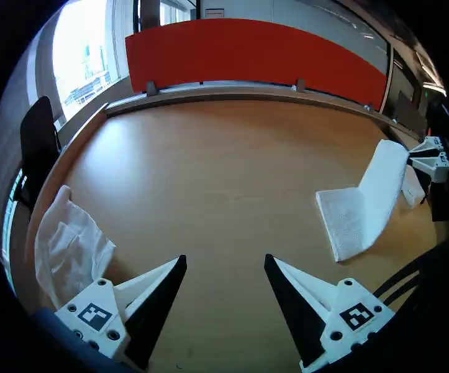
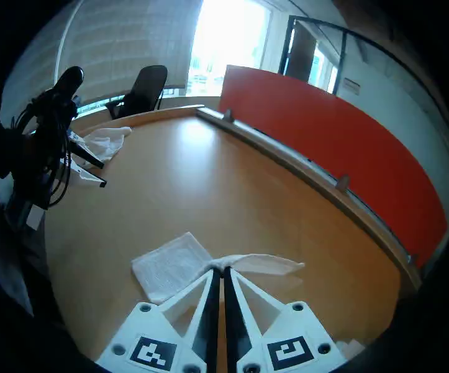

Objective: Fold towel

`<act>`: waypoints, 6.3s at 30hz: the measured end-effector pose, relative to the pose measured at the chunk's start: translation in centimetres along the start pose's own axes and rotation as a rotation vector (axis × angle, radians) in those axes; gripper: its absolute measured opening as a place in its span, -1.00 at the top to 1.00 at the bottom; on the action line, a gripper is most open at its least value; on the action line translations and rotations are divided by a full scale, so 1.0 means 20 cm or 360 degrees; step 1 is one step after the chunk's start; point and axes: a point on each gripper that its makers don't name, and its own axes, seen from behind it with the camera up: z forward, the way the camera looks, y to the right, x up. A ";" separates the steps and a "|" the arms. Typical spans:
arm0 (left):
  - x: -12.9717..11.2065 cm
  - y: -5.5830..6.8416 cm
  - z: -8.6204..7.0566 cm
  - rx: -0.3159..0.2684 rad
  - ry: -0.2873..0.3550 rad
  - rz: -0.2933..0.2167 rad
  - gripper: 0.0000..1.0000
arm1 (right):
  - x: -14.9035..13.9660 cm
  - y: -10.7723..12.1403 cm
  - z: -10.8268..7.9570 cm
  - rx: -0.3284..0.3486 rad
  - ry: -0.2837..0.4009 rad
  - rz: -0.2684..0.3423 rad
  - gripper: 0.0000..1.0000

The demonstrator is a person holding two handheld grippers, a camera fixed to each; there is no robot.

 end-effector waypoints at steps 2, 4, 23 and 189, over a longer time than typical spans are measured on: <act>0.00 0.00 0.00 0.0000 0.0002 -0.0002 -0.87 | 0.01 -0.04 0.02 0.0024 0.0001 -0.0006 0.92; 0.00 0.00 -0.01 0.0001 0.0003 -0.0004 -0.86 | 0.01 -0.07 0.04 0.0049 -0.0001 -0.0013 0.92; -0.03 -0.07 -0.03 0.0031 -0.0006 -0.0033 -0.86 | -0.11 -0.44 0.27 0.0297 -0.0130 0.0001 0.44; 0.06 -0.02 -0.10 -0.0007 0.0098 -0.0038 -0.85 | 0.06 0.47 -0.22 -0.0248 -0.0099 0.0105 0.93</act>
